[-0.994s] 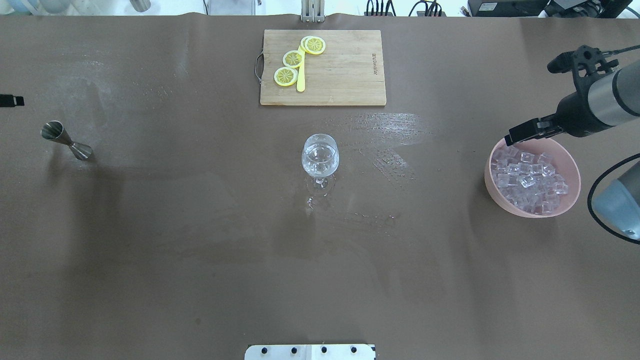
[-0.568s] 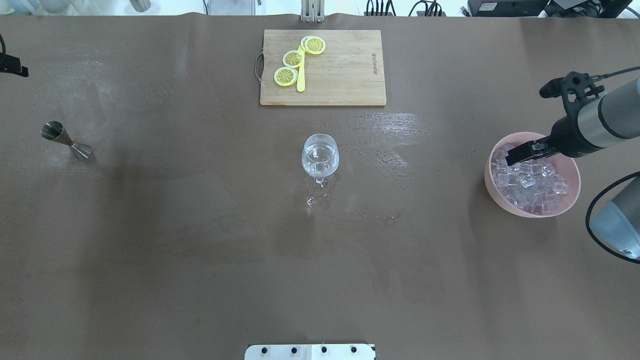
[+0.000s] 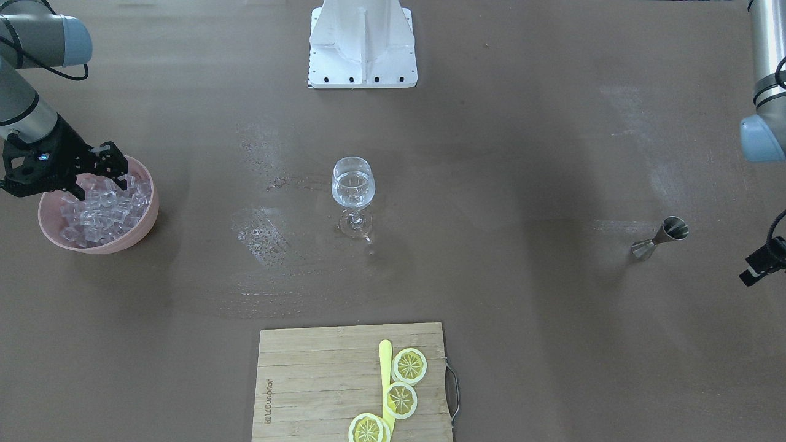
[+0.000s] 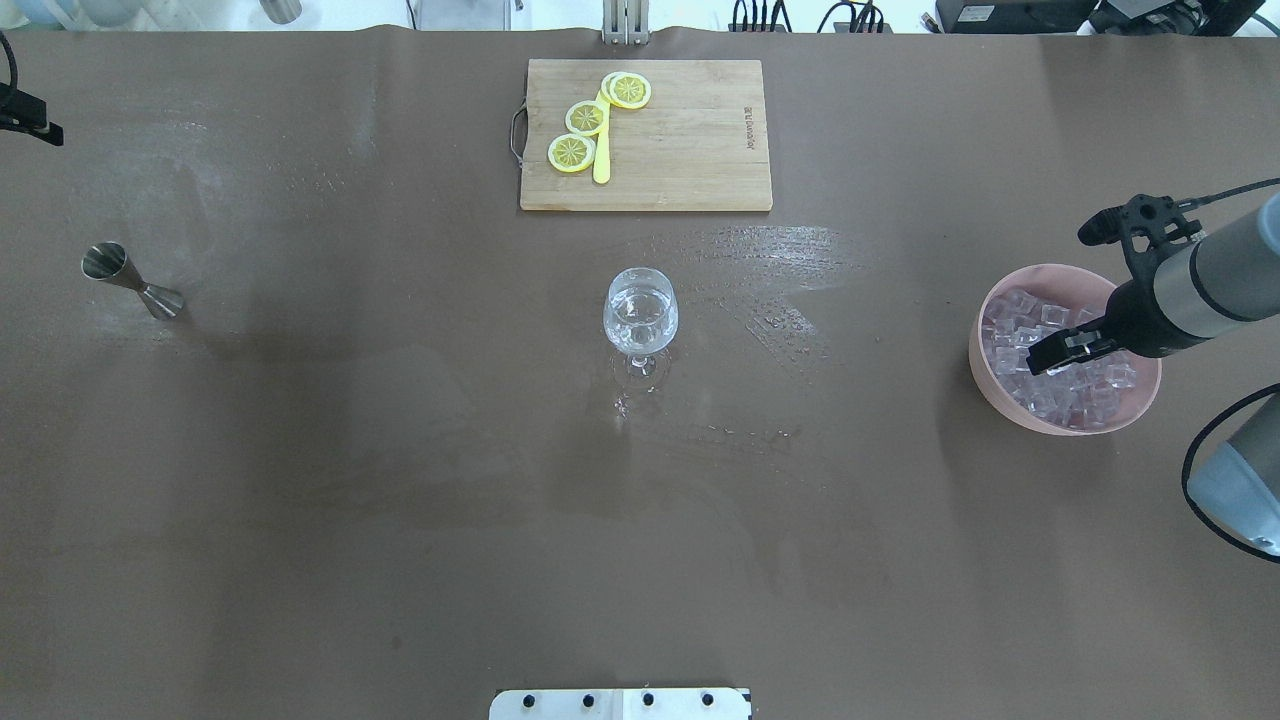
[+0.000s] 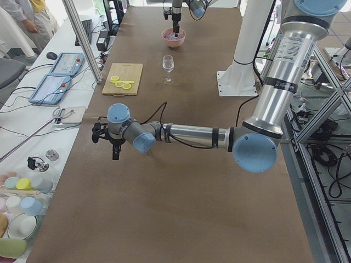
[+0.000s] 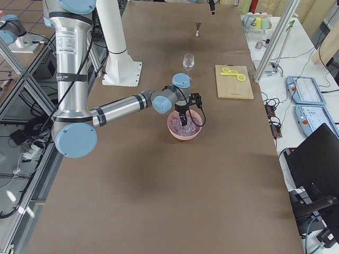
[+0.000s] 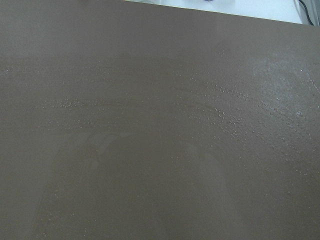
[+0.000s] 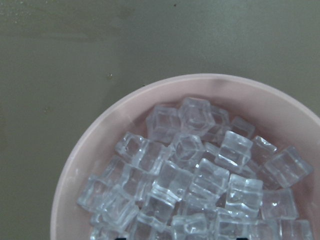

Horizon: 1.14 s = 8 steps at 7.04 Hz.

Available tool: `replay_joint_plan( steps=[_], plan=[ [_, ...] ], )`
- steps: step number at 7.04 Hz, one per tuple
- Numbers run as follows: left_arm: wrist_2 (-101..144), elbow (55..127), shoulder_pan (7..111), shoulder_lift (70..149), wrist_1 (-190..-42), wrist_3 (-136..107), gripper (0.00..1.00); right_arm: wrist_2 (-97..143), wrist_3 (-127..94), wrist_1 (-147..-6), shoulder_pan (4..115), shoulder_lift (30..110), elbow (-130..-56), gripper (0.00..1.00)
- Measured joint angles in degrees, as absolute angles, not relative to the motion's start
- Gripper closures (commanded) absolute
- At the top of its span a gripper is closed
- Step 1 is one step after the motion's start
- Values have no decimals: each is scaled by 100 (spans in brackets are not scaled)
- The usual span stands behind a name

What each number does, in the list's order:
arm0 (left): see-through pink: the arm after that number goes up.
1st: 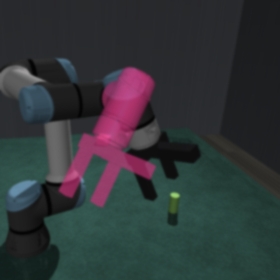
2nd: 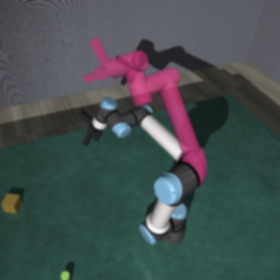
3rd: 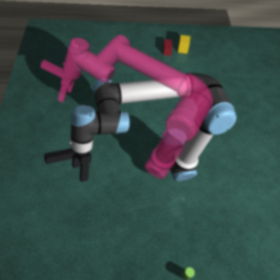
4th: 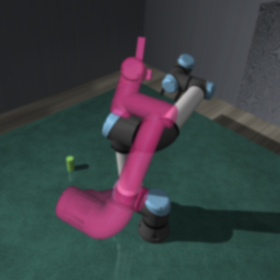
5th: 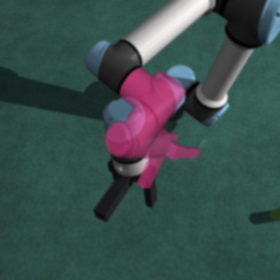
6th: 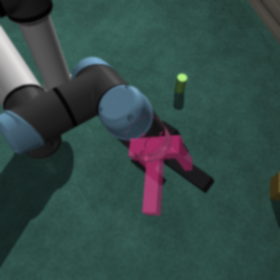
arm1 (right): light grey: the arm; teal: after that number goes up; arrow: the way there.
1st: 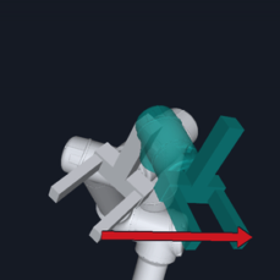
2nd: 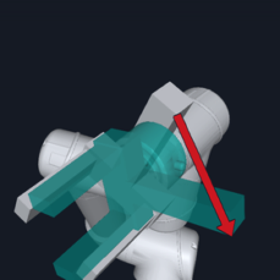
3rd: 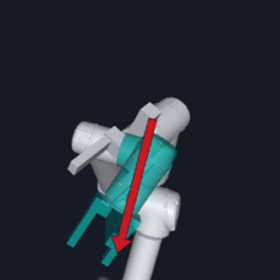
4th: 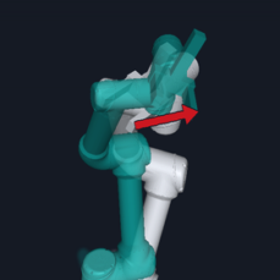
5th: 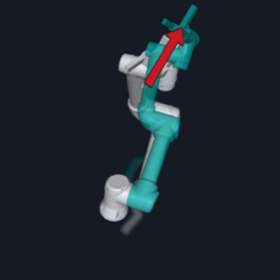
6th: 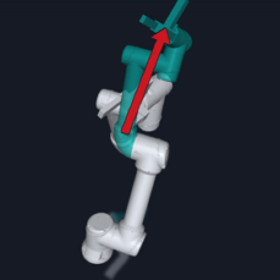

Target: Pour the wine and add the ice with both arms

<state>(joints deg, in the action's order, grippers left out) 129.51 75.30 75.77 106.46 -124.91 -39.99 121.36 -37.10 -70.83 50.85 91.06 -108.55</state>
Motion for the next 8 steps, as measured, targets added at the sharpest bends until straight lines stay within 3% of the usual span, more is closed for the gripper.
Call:
replay_joint_plan(
  steps=[5,7,8],
  plan=[
    [12921,7957,7662,10258,-12566,-4004,2,12189,-3176,-7092,5059,9084,-10784,29],
    [12912,7988,7667,10226,-12598,-4018,2,12196,-3120,-7087,5093,9082,-10703,41],
    [12912,7996,7670,10224,-12606,-4013,2,12191,-3111,-7087,5092,9071,-10671,58]
  ],
)
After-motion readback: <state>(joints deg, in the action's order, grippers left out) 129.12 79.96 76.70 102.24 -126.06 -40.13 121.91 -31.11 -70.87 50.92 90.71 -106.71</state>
